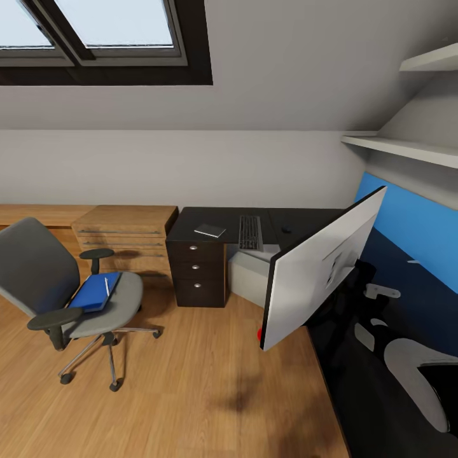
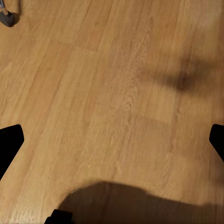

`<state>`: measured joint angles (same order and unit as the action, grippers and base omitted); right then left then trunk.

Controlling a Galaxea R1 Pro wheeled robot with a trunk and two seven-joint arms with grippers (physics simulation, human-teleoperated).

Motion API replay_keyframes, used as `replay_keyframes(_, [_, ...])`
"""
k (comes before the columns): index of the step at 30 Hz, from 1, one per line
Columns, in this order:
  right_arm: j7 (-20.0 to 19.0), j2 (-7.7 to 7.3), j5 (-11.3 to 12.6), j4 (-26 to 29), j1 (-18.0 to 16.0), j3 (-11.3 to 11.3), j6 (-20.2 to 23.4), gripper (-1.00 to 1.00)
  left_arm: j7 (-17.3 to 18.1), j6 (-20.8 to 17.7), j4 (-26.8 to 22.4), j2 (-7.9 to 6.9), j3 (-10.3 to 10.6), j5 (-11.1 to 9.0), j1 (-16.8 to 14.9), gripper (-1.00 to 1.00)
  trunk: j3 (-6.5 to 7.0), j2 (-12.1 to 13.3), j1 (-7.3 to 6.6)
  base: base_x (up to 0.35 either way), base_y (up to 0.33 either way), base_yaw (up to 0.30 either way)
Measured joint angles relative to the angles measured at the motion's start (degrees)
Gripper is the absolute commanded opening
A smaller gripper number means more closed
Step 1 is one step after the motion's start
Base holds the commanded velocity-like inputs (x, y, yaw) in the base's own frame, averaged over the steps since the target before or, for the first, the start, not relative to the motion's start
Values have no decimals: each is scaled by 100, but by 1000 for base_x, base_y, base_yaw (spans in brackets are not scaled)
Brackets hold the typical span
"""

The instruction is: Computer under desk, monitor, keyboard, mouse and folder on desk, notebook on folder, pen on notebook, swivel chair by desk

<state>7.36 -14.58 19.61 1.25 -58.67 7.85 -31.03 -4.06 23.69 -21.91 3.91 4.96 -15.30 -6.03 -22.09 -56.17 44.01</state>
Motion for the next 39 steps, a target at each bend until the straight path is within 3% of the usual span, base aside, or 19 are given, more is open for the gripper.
replay_keyframes(23, [0,-31,1,0,0,0,0,100,0,1,0,0,0,0,-2,100,0,0,0,26,0,0])
replay_keyframes(24, [0,-30,1,0,0,0,0,-100,0,3,0,0,0,0,-1,100,0,0,0,0,0,0])
replay_keyframes(39, [13,-28,19,2,-1,-34,-6,-100,0,7,-1,0,-1,0,0,100,0,0,0,0,0,0])
